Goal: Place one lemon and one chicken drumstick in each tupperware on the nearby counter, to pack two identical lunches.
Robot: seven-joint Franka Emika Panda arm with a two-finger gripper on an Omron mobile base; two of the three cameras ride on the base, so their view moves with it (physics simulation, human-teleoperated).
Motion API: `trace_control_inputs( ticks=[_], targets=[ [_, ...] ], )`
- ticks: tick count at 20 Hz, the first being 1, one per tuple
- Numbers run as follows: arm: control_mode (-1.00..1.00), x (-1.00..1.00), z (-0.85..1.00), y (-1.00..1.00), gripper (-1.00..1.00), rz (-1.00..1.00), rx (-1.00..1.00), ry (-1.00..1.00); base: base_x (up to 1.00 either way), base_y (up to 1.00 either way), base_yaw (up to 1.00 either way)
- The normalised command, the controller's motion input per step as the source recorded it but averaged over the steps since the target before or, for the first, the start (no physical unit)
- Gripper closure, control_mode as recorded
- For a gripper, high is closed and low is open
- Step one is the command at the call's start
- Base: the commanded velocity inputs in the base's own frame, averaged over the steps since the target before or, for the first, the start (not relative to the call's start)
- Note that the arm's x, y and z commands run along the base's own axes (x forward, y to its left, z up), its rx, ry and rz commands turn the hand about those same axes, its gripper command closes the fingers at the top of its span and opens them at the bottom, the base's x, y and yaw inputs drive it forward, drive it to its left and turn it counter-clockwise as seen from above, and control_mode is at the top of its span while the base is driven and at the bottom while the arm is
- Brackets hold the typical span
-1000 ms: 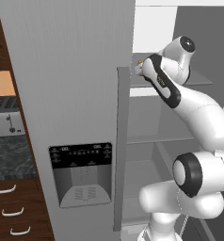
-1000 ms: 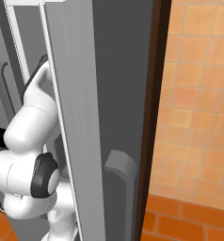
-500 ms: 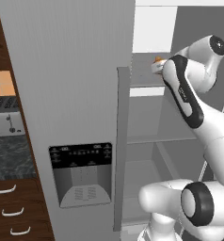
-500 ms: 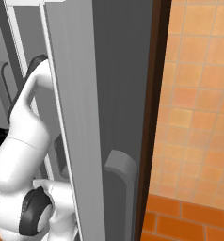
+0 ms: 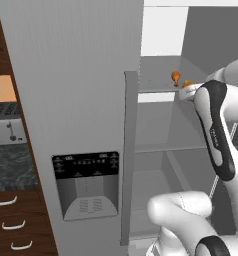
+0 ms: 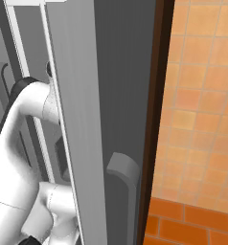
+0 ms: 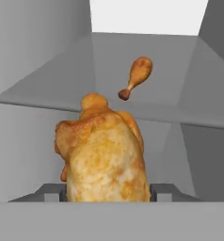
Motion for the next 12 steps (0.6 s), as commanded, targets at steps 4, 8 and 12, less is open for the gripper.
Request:
trace_control_inputs(
  ticks=[4,8,12],
  targets=[
    [-1.0,-1.0,-1.0,0.0,1.0,0.0,-0.2,0.2,0.0,0.0,0.0],
    [1.0,-0.5,-0.5,0.12,1.0,0.0,-0.12,0.06,-0.5,0.35,0.0],
    [1.0,0.0,0.0,0.0,1.0,0.0,0.0,0.0,-1.0,1.0,0.0]
  ],
)
